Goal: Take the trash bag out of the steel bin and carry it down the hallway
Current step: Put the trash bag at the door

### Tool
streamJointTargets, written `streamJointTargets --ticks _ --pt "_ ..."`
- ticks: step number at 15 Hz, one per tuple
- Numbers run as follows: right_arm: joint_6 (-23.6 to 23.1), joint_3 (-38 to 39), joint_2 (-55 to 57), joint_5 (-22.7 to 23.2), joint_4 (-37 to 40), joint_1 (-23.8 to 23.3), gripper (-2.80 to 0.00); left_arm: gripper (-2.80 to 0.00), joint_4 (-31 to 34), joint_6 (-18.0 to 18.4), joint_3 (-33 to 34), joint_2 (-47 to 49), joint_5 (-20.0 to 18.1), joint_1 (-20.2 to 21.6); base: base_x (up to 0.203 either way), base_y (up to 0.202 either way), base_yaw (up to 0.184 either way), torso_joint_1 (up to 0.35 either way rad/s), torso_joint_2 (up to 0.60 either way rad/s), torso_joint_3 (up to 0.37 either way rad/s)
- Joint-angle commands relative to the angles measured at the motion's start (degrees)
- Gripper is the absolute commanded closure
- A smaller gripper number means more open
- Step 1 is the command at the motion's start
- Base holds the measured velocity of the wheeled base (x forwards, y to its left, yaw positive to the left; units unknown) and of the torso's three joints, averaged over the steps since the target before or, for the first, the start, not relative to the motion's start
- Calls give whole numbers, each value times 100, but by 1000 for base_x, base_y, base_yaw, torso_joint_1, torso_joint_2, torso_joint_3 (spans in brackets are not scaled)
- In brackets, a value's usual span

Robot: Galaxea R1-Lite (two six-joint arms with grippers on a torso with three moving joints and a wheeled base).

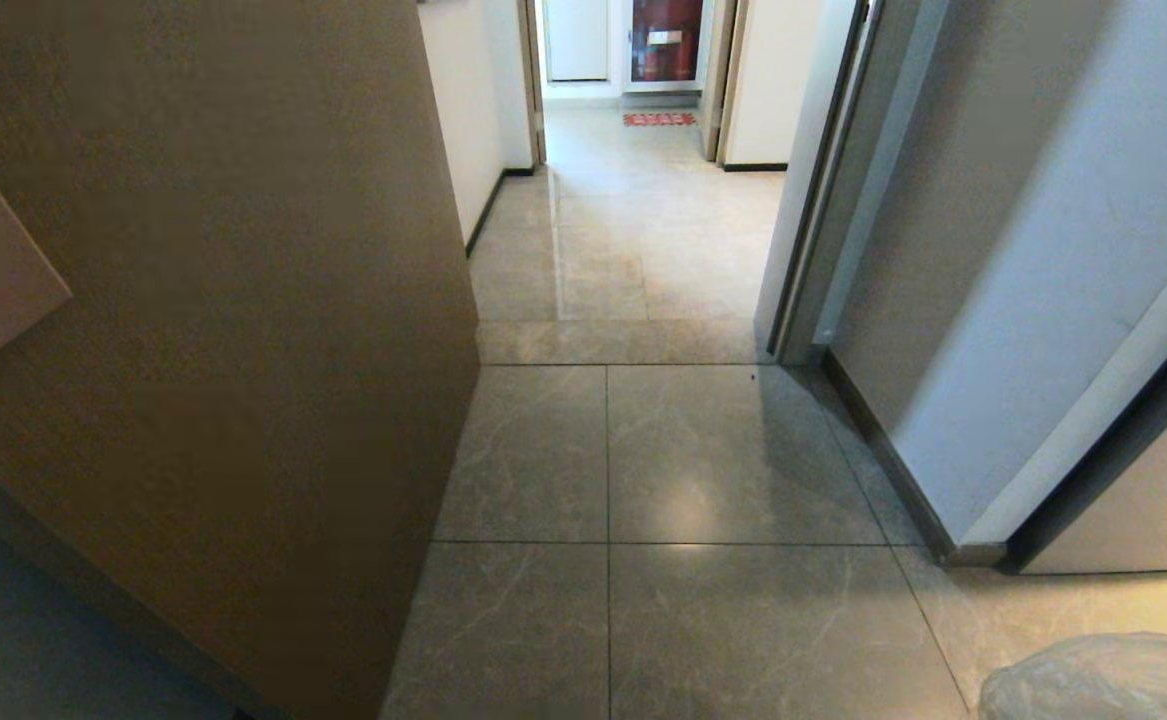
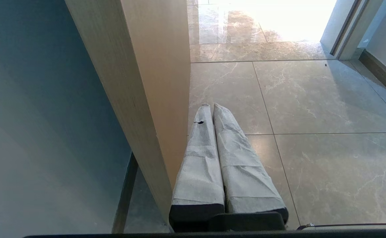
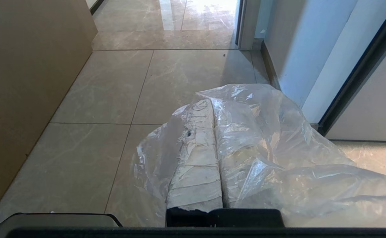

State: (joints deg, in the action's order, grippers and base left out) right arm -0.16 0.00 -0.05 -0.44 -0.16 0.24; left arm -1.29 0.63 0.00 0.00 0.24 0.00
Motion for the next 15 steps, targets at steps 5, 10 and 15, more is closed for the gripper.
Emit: streamJointTargets --ticks 5,10,15 --pt "-2 0 5 0 -2 4 0 0 -3 -2 62 0 2 0 0 0 0 0 0 0" --pt "-2 0 5 0 -2 11 0 0 -3 -10 62 0 2 0 89 0 0 3 1 1" --pt "-2 0 5 0 -2 8 0 0 -11 -10 62 0 11 0 192 0 1 4 2 3"
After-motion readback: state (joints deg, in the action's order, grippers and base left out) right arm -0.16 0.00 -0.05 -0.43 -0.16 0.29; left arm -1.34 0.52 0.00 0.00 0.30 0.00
